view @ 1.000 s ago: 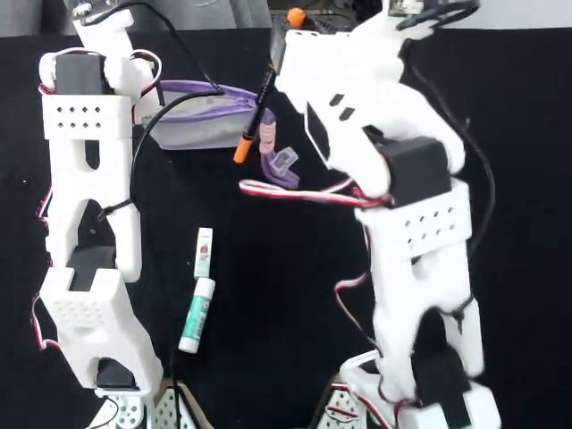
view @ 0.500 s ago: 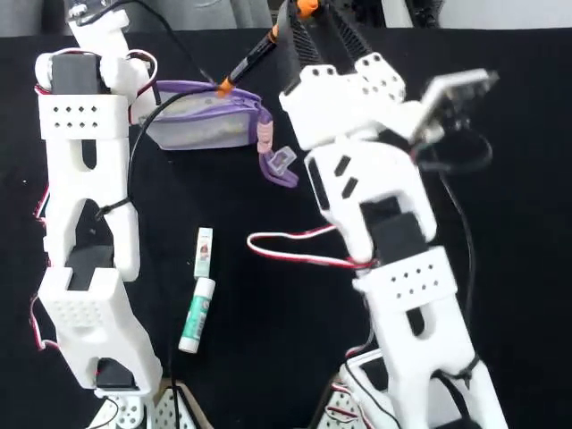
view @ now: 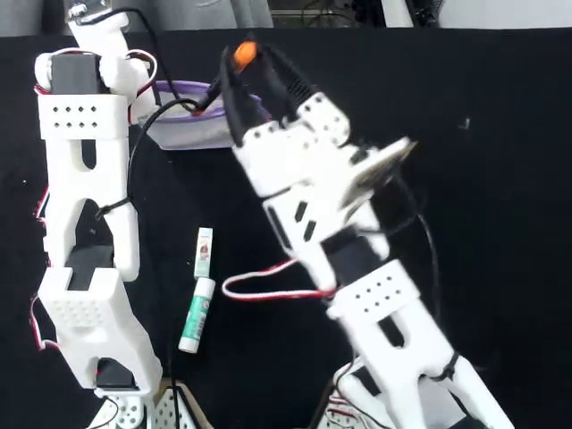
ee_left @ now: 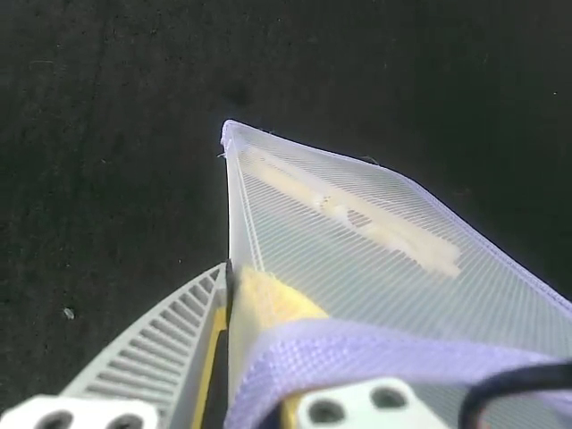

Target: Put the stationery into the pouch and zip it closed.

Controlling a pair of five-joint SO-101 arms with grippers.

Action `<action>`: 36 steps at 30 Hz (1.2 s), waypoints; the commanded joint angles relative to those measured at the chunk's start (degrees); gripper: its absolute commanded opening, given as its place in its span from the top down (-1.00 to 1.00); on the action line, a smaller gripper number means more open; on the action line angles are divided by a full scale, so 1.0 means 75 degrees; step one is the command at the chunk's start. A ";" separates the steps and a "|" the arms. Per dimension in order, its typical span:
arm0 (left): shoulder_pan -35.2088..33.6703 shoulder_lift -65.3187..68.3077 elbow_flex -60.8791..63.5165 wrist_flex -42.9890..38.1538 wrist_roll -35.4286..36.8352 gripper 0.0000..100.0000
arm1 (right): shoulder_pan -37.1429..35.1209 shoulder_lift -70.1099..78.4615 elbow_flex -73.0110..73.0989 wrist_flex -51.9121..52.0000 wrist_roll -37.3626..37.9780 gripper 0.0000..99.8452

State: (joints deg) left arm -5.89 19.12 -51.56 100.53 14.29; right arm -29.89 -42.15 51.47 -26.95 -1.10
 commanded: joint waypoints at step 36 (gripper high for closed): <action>-0.0486 -0.0141 -0.0029 -0.0035 0.0059 0.94 | -0.0293 -0.1495 0.0076 0.2180 0.1184 0.46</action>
State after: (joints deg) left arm -8.44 19.12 -51.56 100.53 14.37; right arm -31.38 -45.05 56.57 -19.82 7.69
